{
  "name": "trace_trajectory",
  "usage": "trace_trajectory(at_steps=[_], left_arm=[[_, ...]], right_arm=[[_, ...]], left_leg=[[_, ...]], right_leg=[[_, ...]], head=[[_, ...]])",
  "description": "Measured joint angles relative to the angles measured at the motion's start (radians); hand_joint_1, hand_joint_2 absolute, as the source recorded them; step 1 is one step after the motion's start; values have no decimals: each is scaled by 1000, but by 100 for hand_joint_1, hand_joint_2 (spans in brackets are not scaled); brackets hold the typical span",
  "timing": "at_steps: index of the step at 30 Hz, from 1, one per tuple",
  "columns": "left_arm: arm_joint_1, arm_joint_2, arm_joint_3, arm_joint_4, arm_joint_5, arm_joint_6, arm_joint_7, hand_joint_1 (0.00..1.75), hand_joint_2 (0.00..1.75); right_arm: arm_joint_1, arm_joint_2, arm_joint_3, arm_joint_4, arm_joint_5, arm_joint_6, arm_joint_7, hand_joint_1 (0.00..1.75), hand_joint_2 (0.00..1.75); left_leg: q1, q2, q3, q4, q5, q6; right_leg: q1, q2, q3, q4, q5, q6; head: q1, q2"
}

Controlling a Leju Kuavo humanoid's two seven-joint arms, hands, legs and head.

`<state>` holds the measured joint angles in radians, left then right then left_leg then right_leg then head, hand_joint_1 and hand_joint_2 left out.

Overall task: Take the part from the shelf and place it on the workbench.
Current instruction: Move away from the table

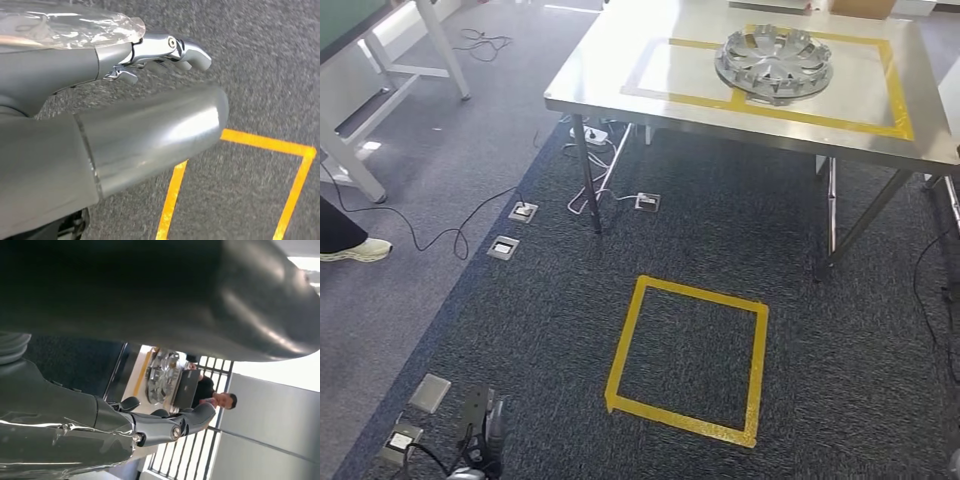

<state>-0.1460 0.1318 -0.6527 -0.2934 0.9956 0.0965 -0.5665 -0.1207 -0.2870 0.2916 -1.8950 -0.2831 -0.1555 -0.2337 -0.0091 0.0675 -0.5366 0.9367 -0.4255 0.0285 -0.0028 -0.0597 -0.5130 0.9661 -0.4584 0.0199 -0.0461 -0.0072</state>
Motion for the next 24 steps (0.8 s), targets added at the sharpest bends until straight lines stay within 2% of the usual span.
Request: trace_trajectory(at_steps=[1, 3, 4, 5, 7, 8, 9, 10, 11, 12, 14, 15, 16, 18, 19, 20, 21, 22, 24], left_arm=[[1, 0, 1, 0, 0, 1, 0, 0, 0], [1, -1, 2, 0, -1, 3, 1, 0, 0], [0, -2, 2, 0, -1, 4, 1, 0, 0], [0, -2, 3, 0, -1, 5, 1, 0, 0], [1, -1, 3, 0, -1, 7, 1, 0, 0], [2, -1, 3, 0, -1, 8, 1, 0, 0], [4, -1, 3, 0, -1, 8, 1, 0, 0], [6, -1, 3, 0, -1, 9, 1, 0, 0], [6, -1, 3, 0, -1, 9, 1, 0, 0], [6, -1, 3, 0, -1, 9, 1, 0, 0], [5, 0, 3, 0, -1, 9, 1, 0, 0], [5, 1, 3, 0, -1, 9, 1, 0, 0], [4, 1, 3, 0, -1, 9, 1, 0, 0], [3, -1, 3, 0, -1, 9, 1, 0, 0], [2, -2, 4, 0, -1, 9, 1, 0, 0], [1, -2, 4, 0, -2, 9, 1, 0, 0], [1, -3, 4, 0, -3, 9, 2, 0, 0], [2, -2, 4, 0, -4, 10, 2, 0, 0], [5, -2, 4, 0, -4, 11, 4, 0, 0]], right_arm=[[1, 0, 0, -2, 0, 0, 0, 0, 0], [4, 0, -1, -5, 0, 0, 0, 0, 0], [5, 0, -1, -7, 0, 0, 0, 0, 0], [4, 1, -1, -9, 0, 0, -1, 0, 0], [4, 2, -1, -13, 0, 0, -1, 0, 0], [4, 2, -1, -13, 0, 0, -1, 0, 0], [4, 3, 0, -14, 0, 0, -1, 0, 0], [5, 3, 0, -14, 0, 0, 0, 0, 0], [5, 3, 0, -14, 0, 0, 0, 0, 0], [5, 4, 0, -14, 0, 0, 0, 0, 0], [4, 4, -1, -15, 0, 0, 0, 0, 0], [4, 4, -1, -16, 0, 0, 0, 0, 0], [4, 5, -1, -16, 0, 0, 0, 0, 0], [5, 5, -1, -18, 0, 0, 0, 0, 0], [6, 5, -2, -18, 0, -1, 0, 0, 0], [6, 5, -3, -19, 0, -2, 0, 0, 0], [6, 5, -5, -20, 0, -4, 1, 0, 0], [6, 5, -6, -21, 0, -6, 1, 0, 0], [7, 5, -7, -22, 0, -9, 3, 0, 0]], left_leg=[[-2, 10, -1, 1, 0, -3], [-3, 27, -4, 4, -1, -12], [-2, 20, -7, 13, -9, -18], [0, 3, -18, 41, -30, -25], [7, -43, -69, 158, -98, -37], [9, -54, -103, 232, -132, -40], [11, -57, -130, 289, -152, -42], [12, -59, -142, 314, -153, -43], [13, -60, -133, 294, -132, -42], [15, -66, -104, 237, -98, -40], [18, -107, -28, 84, -31, -33], [19, -123, -5, 34, -14, -30], [19, -133, 6, 9, -9, -27], [18, -115, 6, 3, -7, -19], [18, -104, 6, 1, -5, -13], [19, -93, 6, -2, -2, -7], [20, -81, 6, -5, 0, -2], [19, -69, 6, -6, 0, 2], [16, -45, 5, -5, 0, 6]], right_leg=[[4, -8, 6, -18, 0, -5], [3, 12, 5, -23, 6, -17], [0, 23, 3, -25, 11, -23], [-3, 34, 2, -28, 16, -29], [-6, 53, -3, -29, 24, -36], [-6, 64, -7, -29, 27, -38], [-6, 76, -11, -29, 29, -38], [-6, 88, -13, -28, 31, -37], [-6, 101, -15, -28, 33, -36], [-6, 113, -15, -28, 35, -34], [-5, 136, -18, -26, 37, -28], [-5, 145, -21, -25, 38, -24], [-6, 155, -25, -24, 40, -18], [-7, 173, -34, -25, 45, -6], [-7, 167, -40, -20, 41, 0], [-6, 148, -51, 0, 26, 5], [-6, 123, -71, 41, -1, 9], [-7, 95, -96, 104, -37, 13], [-10, 72, -152, 242, -99, 20]], head=[[-1, 0], [-2, 0], [-3, 0], [-5, 0], [-11, 0], [-14, 0], [-15, 0], [-16, 0], [-16, 0], [-17, 0], [-18, 0], [-18, 0], [-17, 0], [-16, 0], [-15, 0], [-11, 0], [-7, 0], [-3, 0], [2, 0]])
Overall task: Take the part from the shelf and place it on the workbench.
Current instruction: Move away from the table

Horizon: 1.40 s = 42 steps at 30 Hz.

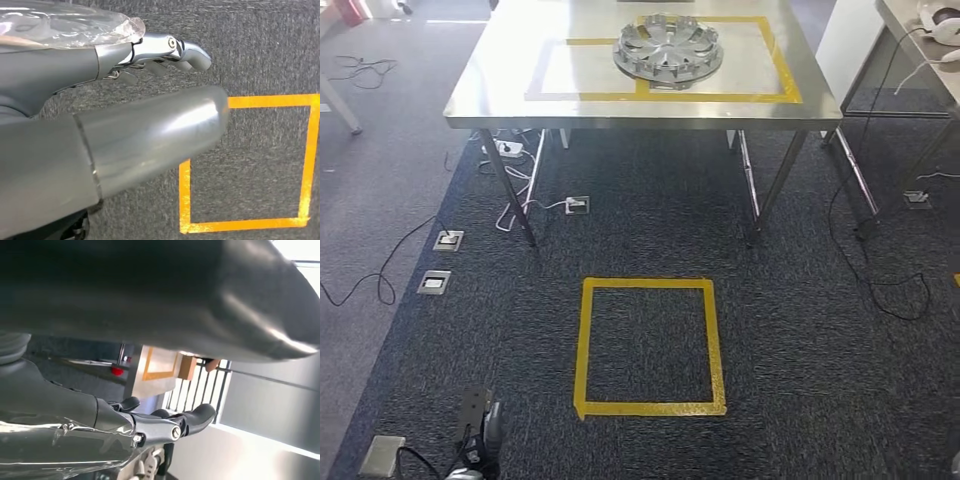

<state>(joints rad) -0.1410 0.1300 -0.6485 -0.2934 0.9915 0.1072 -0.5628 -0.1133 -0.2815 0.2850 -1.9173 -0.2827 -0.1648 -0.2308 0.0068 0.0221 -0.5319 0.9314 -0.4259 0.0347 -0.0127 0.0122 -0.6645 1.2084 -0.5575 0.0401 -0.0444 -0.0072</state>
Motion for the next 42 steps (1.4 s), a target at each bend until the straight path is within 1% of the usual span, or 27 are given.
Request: trace_trajectory(at_steps=[1, 2, 4, 5, 7, 8, 10, 12, 14, 16, 17, 18, 19, 21, 23, 25, 27, 29, 31, 32, 33, 34, 36, 38, 40, 41, 42], left_arm=[[1, 0, 0, 0, 0, 0, 1, 0, 0], [1, 0, 0, 0, 0, 0, 2, 0, 0], [-1, -1, 0, 0, -1, 0, 5, 0, 0], [-1, -1, 0, 0, -1, 0, 7, 0, 0], [-2, -2, 0, 0, -1, 1, 11, 0, 0], [-2, -2, 0, 0, -1, 1, 12, 0, 0], [-4, -2, 0, 0, 1, 1, 13, 0, 0], [-6, -1, 0, 0, 3, 3, 12, 0, 0], [-5, 0, 0, 0, 5, 5, 12, 0, 0], [0, 0, 0, 0, 7, 8, 12, 0, 0], [2, 0, 0, 0, 8, 9, 12, 0, 0], [3, 0, 0, 0, 8, 9, 12, 0, 0], [3, 1, 0, 0, 8, 10, 12, 0, 0], [2, 3, 0, 0, 8, 10, 11, 0, 0], [2, 3, 0, 0, 8, 10, 10, 0, 0], [0, 0, 0, -1, 8, 10, 9, 0, 0], [-1, -1, 0, -2, 9, 10, 9, 0, 0], [0, -1, 0, -3, 8, 10, 8, 0, 0], [2, -1, 0, -3, 8, 10, 8, 0, 0], [3, -1, 0, -3, 7, 10, 8, 0, 0], [3, -2, 0, -3, 7, 10, 8, 0, 0], [2, -3, 0, -3, 7, 10, 8, 0, 0], [1, -4, 0, -3, 7, 10, 8, 0, 0], [0, -4, 0, -3, 7, 10, 8, 0, 0], [-1, -4, 0, -4, 7, 10, 9, 0, 0], [-3, -3, 0, -5, 7, 10, 9, 0, 0], [-4, -3, 0, -5, 7, 10, 9, 0, 0]], right_arm=[[2, 0, 0, 0, 0, -1, 1, 0, 0], [2, 0, 0, -1, 0, -1, 3, 0, 0], [3, 0, 0, -2, 0, -4, 6, 0, 0], [2, 0, 0, -3, 0, -5, 6, 0, 0], [1, 0, 0, -8, 0, -8, 8, 0, 0], [1, 0, 0, -10, 0, -9, 8, 0, 0], [1, 0, 1, -11, 0, -10, 9, 0, 0], [0, 0, 1, -13, 0, -10, 9, 0, 0], [-2, 1, 4, -14, 0, -10, 9, 0, 0], [-2, 1, 7, -14, 0, -10, 10, 0, 0], [-2, 1, 7, -14, 0, -10, 10, 0, 0], [-2, 1, 8, -14, 0, -10, 10, 0, 0], [-2, 1, 8, -14, 0, -10, 10, 0, 0], [-4, 1, 8, -14, 0, -11, 10, 0, 0], [-5, 1, 8, -14, 0, -12, 10, 0, 0], [-5, 1, 8, -15, 0, -14, 10, 0, 0], [-5, 1, 7, -16, 0, -16, 10, 0, 0], [-7, 1, 7, -17, 0, -18, 9, 0, 0], [-5, 1, 7, -17, 0, -19, 10, 0, 0], [-4, 1, 8, -17, 0, -20, 10, 0, 0], [-3, 1, 8, -17, 0, -21, 11, 0, 0], [-3, 1, 8, -17, 0, -22, 11, 0, 0], [-4, 1, 8, -17, 0, -23, 11, 0, 0], [-5, 1, 8, -18, 0, -23, 11, 0, 0], [-3, 1, 8, -18, 0, -24, 12, 0, 0], [-2, 1, 7, -19, 0, -24, 12, 0, 0], [-3, 1, 7, -20, 0, -24, 12, 0, 0]], left_leg=[[-1, 12, 0, 0, 0, 0], [-1, 24, 0, 1, -1, 0], [-1, 46, 3, 1, -3, -3], [-3, 56, 5, 1, -4, -5], [-8, 75, 7, 3, -7, -14], [-10, 86, 8, 4, -8, -18], [-9, 99, 9, 7, -11, -29], [-6, 59, -9, 53, -45, -42], [-2, 1, -66, 180, -116, -50], [0, -14, -125, 301, -159, -52], [0, -15, -134, 313, -150, -51], [0, -18, -122, 283, -122, -49], [0, -28, -94, 218, -81, -45], [3, -74, -34, 75, -15, -36], [3, -99, -11, 15, 1, -32], [3, -77, -8, 8, 3, -25], [7, -52, -5, 0, 7, -15], [7, -26, -3, -4, 7, -7], [4, -1, -4, -3, 6, -5], [4, 12, -4, -3, 5, -5], [4, 24, -3, -3, 4, -6], [4, 35, -1, -3, 3, -8], [0, 54, 5, -1, -2, -16], [-6, 73, 8, 2, -6, -26], [-8, 96, 9, 3, -7, -36], [-6, 93, 9, 9, -13, -42], [-4, 76, 1, 31, -29, -47]], right_leg=[[-1, -3, -13, 37, -8, 2], [-1, -6, -6, 33, 3, 3], [0, -26, 61, -86, 67, 0], [4, -49, 102, -163, 91, -3], [12, -81, 148, -256, 110, -16], [16, -81, 151, -267, 107, -22], [14, -56, 149, -270, 113, -37], [9, -34, 148, -274, 122, -50], [6, -14, 143, -275, 128, -58], [6, 11, 138, -275, 131, -60], [6, 24, 137, -274, 132, -60], [6, 38, 138, -274, 133, -59], [6, 52, 138, -273, 134, -58], [7, 75, 135, -268, 133, -53], [6, 97, 126, -265, 135, -43], [2, 117, 118, -265, 138, -30], [4, 86, 98, -233, 115, -19], [5, 25, 45, -116, 50, -9], [-1, 0, -13, 17, -4, -2], [-3, -5, -22, 42, -5, 1], [-5, -9, -11, 23, 13, 2], [-6, -17, 21, -35, 45, 2], [-2, -59, 99, -185, 100, -3], [5, -85, 138, -259, 114, -14], [8, -66, 139, -263, 115, -28], [6, -54, 138, -265, 119, -34], [5, -43, 137, -267, 123, -40]], head=[[0, 0], [0, 0], [0, 0], [1, 0], [0, 0], [0, 0], [-2, 0], [-6, 0], [-13, 0], [-16, 0], [-17, 0], [-18, 0], [-19, 0], [-20, 0], [-19, 0], [-18, 0], [-13, 0], [-4, 0], [1, 0], [2, 0], [2, 0], [2, 0], [3, 0], [2, 0], [0, 0], [0, 0], [-1, 0]])
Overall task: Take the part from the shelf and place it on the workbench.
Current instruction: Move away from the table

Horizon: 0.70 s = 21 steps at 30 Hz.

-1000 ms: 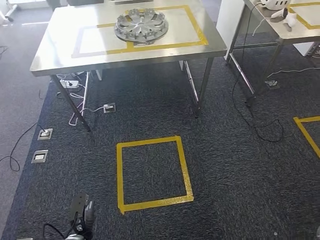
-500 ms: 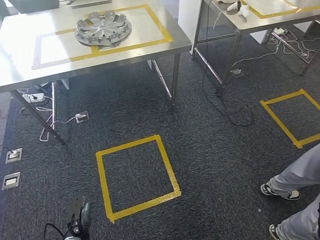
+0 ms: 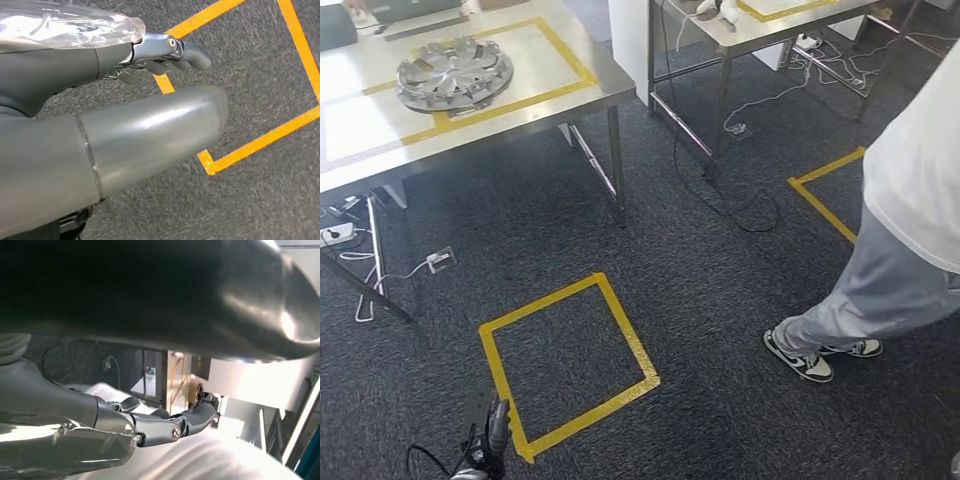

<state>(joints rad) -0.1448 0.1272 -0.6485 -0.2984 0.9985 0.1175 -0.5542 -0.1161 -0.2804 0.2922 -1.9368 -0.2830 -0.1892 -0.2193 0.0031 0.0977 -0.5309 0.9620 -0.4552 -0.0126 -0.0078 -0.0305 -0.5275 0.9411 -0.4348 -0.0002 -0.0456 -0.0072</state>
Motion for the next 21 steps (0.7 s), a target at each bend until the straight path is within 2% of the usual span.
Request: trace_trajectory(at_steps=[1, 2, 3, 4, 5, 6, 7, 8, 9, 10, 11, 12, 13, 14, 15, 16, 18, 19, 20, 21], left_arm=[[-1, 0, 0, 0, 0, 0, 0, 0, 0], [0, 1, 0, 0, 0, 0, 0, 0, 0], [1, 1, 0, 0, 0, 0, 0, 0, 0], [2, 1, 0, 0, 1, 0, 0, 0, 0], [4, 1, 0, 0, 2, 0, 0, 0, 0], [5, 1, 0, 0, 3, 0, 0, 0, 0], [5, 2, 0, 0, 4, 0, 1, 0, 0], [4, 3, 0, 0, 5, 0, 1, 0, 0], [4, 6, 0, 0, 6, 0, 1, 0, 0], [3, 7, 0, 0, 7, 0, 0, 0, 0], [3, 9, 0, 0, 8, 0, 0, 0, 0], [3, 9, 0, -1, 9, 0, 0, 0, 0], [2, 9, 0, -1, 10, 0, -1, 0, 0], [2, 8, 0, -1, 12, 0, -1, 0, 0], [1, 8, 0, -1, 15, 0, -2, 0, 0], [1, 9, 0, -2, 18, 0, -4, 0, 0], [5, 12, 0, -2, 24, -2, -9, 0, 0], [7, 14, 0, -2, 27, -3, -10, 0, 0], [9, 14, 0, -2, 29, -5, -12, 0, 0], [11, 15, 0, -2, 31, -7, -12, 0, 0]], right_arm=[[-1, 0, 0, -1, 0, 0, 0, 0, 0], [-1, 0, 0, -1, 0, 0, 0, 0, 0], [-1, 0, 1, -1, 0, 0, 0, 0, 0], [0, 0, 1, -1, 0, 0, 0, 0, 0], [1, 0, 1, -1, 0, 0, 0, 0, 0], [1, 0, 1, -1, -1, 0, 0, 0, 0], [1, 0, 2, -1, -1, 0, 0, 0, 0], [1, 0, 2, -1, -2, 0, -1, 0, 0], [1, 0, 2, -1, -3, 0, -2, 0, 0], [0, 0, 3, -1, -3, 0, -2, 0, 0], [-1, 0, 3, -1, -3, -1, -2, 0, 0], [-1, 0, 3, -1, -3, -1, -3, 0, 0], [-1, 0, 4, -1, -3, -1, -3, 0, 0], [-1, 0, 4, -1, -2, -1, -4, 0, 0], [-2, 0, 4, -1, 0, -2, -4, 0, 0], [-4, 0, 5, -1, 2, -2, -4, 0, 0], [-9, 0, 9, -1, 6, -4, -4, 0, 0], [-11, 0, 12, 0, 7, -5, -3, 0, 0], [-11, 0, 16, 1, 7, -5, -2, 0, 0], [-12, 0, 20, 3, 7, -6, -2, 0, 0]], left_leg=[[2, -27, -19, 44, -28, -5], [5, -58, -49, 110, -64, -8], [5, -79, -87, 188, -100, -10], [5, -88, -121, 255, -124, -10], [5, -91, -142, 292, -130, -10], [5, -92, -141, 286, -113, -8], [5, -96, -121, 241, -79, -5], [5, -111, -87, 167, -38, 0], [7, -138, -52, 89, -5, 6], [9, -161, -27, 30, 16, 9], [9, -179, -12, -6, 26, 11], [8, -184, -7, -19, 25, 13], [9, -172, -6, -23, 27, 15], [10, -159, -5, -26, 29, 20], [12, -146, -3, -29, 31, 25], [14, -132, -1, -32, 32, 30], [12, -107, 0, -34, 32, 36], [11, -94, 0, -33, 31, 38], [10, -81, 0, -33, 30, 38], [9, -68, 1, -33, 29, 37]], right_leg=[[-2, 10, -1, -2, 4, -6], [-4, 21, -3, -3, 7, -10], [-3, 32, -7, -3, 9, -14], [-3, 44, -9, -3, 10, -16], [-2, 58, -11, -3, 12, -17], [-2, 72, -11, -3, 13, -17], [-2, 86, -11, -2, 14, -16], [-2, 99, -10, -2, 14, -15], [-1, 111, -11, -1, 15, -12], [0, 123, -14, 1, 16, -9], [-1, 134, -18, 2, 17, -4], [-2, 145, -22, 2, 19, 3], [-3, 159, -27, 1, 21, 10], [-6, 161, -31, 3, 21, 16], [-4, 147, -40, 16, 12, 21], [-3, 121, -58, 49, -9, 25], [-4, 60, -115, 178, -75, 33], [-7, 46, -148, 250, -105, 37], [-9, 40, -169, 300, -119, 40], [-11, 36, -171, 310, -114, 42]], head=[[-2, 0], [-5, 0], [-7, 0], [-9, 0], [-9, 0], [-10, 0], [-11, 0], [-11, 0], [-12, 0], [-11, 0], [-11, 0], [-10, 0], [-10, 0], [-11, 0], [-8, 0], [-4, 0], [5, 0], [6, 0], [6, 0], [6, 0]])
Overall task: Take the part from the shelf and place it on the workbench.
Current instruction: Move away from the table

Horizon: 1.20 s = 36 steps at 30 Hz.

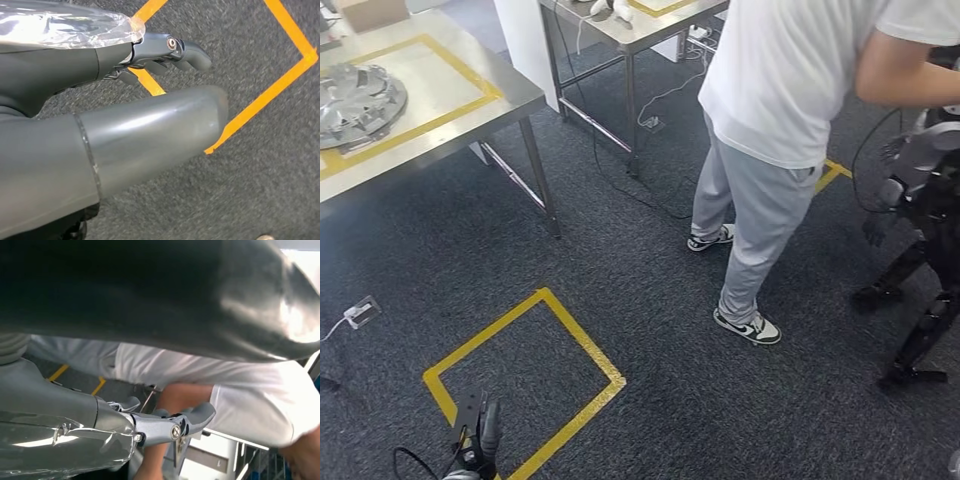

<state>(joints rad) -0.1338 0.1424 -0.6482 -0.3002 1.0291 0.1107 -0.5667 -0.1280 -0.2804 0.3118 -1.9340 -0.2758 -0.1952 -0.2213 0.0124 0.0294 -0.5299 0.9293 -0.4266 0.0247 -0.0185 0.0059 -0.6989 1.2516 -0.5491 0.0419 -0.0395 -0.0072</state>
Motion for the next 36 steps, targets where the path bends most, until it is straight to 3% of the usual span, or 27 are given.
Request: trace_trajectory(at_steps=[1, 3, 5, 6, 8, 9, 11, 13, 14, 15, 16, 17, 19, 20, 21, 23, 25, 26, 28, 30, 31, 32, 34, 36], left_arm=[[1, 0, 0, 0, 1, -2, -1, 0, 0], [0, 1, 0, 0, 2, -4, -2, 0, 0], [0, 1, 0, 0, 4, -5, -3, 0, 0], [0, 2, 0, 0, 4, -5, -3, 0, 0], [-1, 2, 0, 0, 4, -5, -4, 0, 0], [-2, 2, 0, 0, 4, -5, -4, 0, 0], [-3, 3, 0, 0, 4, -6, -4, 0, 0], [-2, 4, 0, 0, 4, -7, -4, 0, 0], [0, 4, 0, 0, 3, -8, -4, 0, 0], [2, 4, 0, 0, 2, -9, -4, 0, 0], [3, 3, 0, 0, 0, -10, -4, 0, 0], [3, 4, 0, 0, -2, -10, -4, 0, 0], [0, 5, 0, 0, -6, -10, -3, 0, 0], [-1, 5, 0, 0, -7, -10, -3, 0, 0], [-3, 5, 0, 0, -8, -10, -3, 0, 0], [-7, 3, 0, 0, -9, -10, -2, 0, 0], [-11, 0, 0, 0, -9, -10, -2, 0, 0], [-12, -1, 0, 0, -8, -10, -2, 0, 0], [-9, -1, 0, 0, -8, -10, -2, 0, 0], [-6, -1, 0, 0, -7, -10, -2, 0, 0], [-6, -1, 0, 0, -7, -11, -2, 0, 0], [-6, -2, 0, 0, -7, -11, -2, 0, 0], [-7, -4, 0, 0, -7, -13, -2, 0, 0], [-8, -5, 0, 0, -7, -13, -2, 0, 0]], right_arm=[[-1, 0, 4, 1, 0, 0, 0, 0, 0], [-7, 0, 9, 2, 0, -1, 0, 0, 0], [-13, 0, 14, 2, 0, -2, 0, 0, 0], [-15, 0, 16, 1, 0, -2, 0, 0, 0], [-15, 0, 19, 1, 0, -3, 0, 0, 0], [-16, 0, 20, 0, 0, -3, 0, 0, 0], [-18, 0, 22, 0, 0, -4, 0, 0, 0], [-20, 0, 24, 0, 0, -5, 1, 0, 0], [-19, 0, 25, 0, 0, -6, 1, 0, 0], [-18, 0, 26, 0, 0, -7, 2, 0, 0], [-17, 0, 27, 0, 1, -10, 2, 0, 0], [-15, 0, 27, -1, 2, -13, 3, 0, 0], [-10, 0, 27, -5, 6, -19, 4, 0, 0], [-8, 0, 27, -8, 7, -21, 5, 0, 0], [-6, 0, 27, -11, 7, -22, 5, 0, 0], [-3, 0, 26, -15, 8, -23, 6, 0, 0], [3, 0, 23, -18, 8, -23, 8, 0, 0], [5, 0, 22, -19, 8, -23, 9, 0, 0], [4, -1, 22, -19, 8, -23, 9, 0, 0], [5, -1, 22, -19, 8, -21, 10, 0, 0], [6, -1, 22, -19, 8, -21, 10, 0, 0], [6, -1, 22, -19, 8, -20, 10, 0, 0], [5, -1, 21, -19, 8, -19, 10, 0, 0], [3, -1, 21, -20, 8, -19, 10, 0, 0]], left_leg=[[0, 12, 2, 0, -2, -2], [-1, 33, 8, 1, -6, -8], [-6, 51, 12, 3, -11, -17], [-9, 60, 13, 4, -12, -21], [-9, 78, 14, 6, -15, -31], [-7, 73, 12, 14, -23, -37], [-3, 30, -18, 87, -71, -46], [-2, -14, -88, 231, -140, -49], [-2, -20, -120, 293, -161, -49], [-2, -23, -138, 325, -164, -49], [-2, -24, -137, 315, -145, -48], [-1, -28, -114, 263, -110, -45], [3, -63, -46, 112, -37, -41], [5, -79, -21, 57, -18, -39], [6, -89, -9, 27, -12, -37], [4, -75, -5, 19, -13, -31], [4, -53, -2, 14, -10, -20], [5, -42, -1, 11, -8, -14], [3, -19, 0, 11, -10, -7], [1, 5, 1, 11, -13, -4], [0, 16, 2, 11, -14, -5], [0, 28, 4, 11, -16, -6], [-1, 48, 13, 11, -22, -13], [-6, 67, 19, 13, -28, -22]], right_leg=[[-1, -4, 19, -32, 23, 1], [1, -34, 100, -179, 87, -2], [9, -66, 159, -289, 113, -12], [14, -71, 167, -305, 111, -17], [15, -48, 166, -307, 114, -28], [13, -38, 166, -309, 117, -34], [9, -19, 165, -314, 123, -45], [9, 0, 159, -314, 127, -51], [10, 12, 157, -314, 128, -53], [10, 25, 156, -314, 129, -54], [10, 39, 155, -313, 130, -53], [10, 52, 156, -312, 130, -53], [11, 76, 154, -309, 130, -48], [12, 87, 152, -306, 130, -44], [13, 97, 148, -304, 131, -39], [10, 117, 141, -304, 134, -27], [9, 92, 126, -283, 119, -17], [10, 65, 107, -243, 96, -12], [8, 16, 46, -110, 29, -5], [5, 3, -4, 2, -9, 1], [5, 0, -6, 9, -3, 2], [5, -4, 16, -29, 23, 1], [8, -36, 94, -175, 86, -4], [17, -69, 150, -277, 112, -16]], head=[[0, 0], [0, 0], [0, 0], [-1, 0], [-2, 0], [-3, 0], [-7, 0], [-13, 0], [-14, 0], [-15, 0], [-16, 0], [-16, 0], [-18, 0], [-18, 0], [-17, 0], [-15, 0], [-11, 0], [-7, 0], [0, 0], [1, 0], [1, 0], [1, 0], [1, 0], [0, 0]])
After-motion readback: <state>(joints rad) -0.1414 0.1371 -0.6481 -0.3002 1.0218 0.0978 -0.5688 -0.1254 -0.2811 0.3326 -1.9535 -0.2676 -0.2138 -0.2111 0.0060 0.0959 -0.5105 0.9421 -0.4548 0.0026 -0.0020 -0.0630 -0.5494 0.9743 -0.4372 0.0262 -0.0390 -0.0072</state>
